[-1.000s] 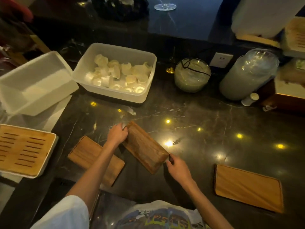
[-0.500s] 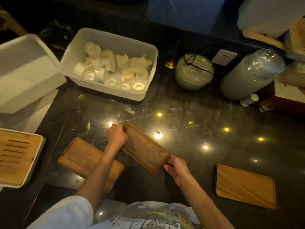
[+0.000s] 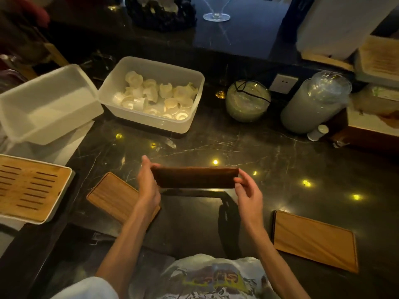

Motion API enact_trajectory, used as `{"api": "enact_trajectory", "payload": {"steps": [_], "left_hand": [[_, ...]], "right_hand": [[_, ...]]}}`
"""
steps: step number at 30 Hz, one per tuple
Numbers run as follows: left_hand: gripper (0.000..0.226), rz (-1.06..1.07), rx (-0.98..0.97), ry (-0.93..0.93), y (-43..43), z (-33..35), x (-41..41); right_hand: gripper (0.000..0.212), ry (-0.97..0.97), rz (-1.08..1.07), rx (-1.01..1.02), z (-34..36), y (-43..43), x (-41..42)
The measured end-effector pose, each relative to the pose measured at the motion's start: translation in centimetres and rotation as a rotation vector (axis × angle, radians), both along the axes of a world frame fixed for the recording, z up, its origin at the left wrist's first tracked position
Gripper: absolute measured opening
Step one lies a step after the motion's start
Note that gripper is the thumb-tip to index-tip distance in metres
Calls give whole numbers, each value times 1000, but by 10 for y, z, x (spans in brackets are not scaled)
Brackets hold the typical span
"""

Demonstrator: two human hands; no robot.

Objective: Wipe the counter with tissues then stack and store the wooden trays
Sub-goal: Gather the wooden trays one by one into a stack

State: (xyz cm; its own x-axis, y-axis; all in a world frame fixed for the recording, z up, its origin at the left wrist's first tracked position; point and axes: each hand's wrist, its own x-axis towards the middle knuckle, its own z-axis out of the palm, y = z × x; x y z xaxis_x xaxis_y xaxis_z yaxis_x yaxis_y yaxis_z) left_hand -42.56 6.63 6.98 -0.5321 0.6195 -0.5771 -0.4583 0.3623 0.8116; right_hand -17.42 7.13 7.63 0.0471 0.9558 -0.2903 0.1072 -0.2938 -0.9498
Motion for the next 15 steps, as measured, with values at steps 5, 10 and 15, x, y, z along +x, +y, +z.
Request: {"api": "enact_trajectory", "payload": {"steps": [5,10,15], "left_hand": [[9,151,62,-8,-16,5,53],[51,5,141,31,-29,10,104],[51,-326,184,-127,-41,-9,161]], "right_hand": [[24,0,-28,289,7,-22,55],[13,-13,-49,70,-14,-42,123],[31,23,-64,-118,-48,-72,209]]}}
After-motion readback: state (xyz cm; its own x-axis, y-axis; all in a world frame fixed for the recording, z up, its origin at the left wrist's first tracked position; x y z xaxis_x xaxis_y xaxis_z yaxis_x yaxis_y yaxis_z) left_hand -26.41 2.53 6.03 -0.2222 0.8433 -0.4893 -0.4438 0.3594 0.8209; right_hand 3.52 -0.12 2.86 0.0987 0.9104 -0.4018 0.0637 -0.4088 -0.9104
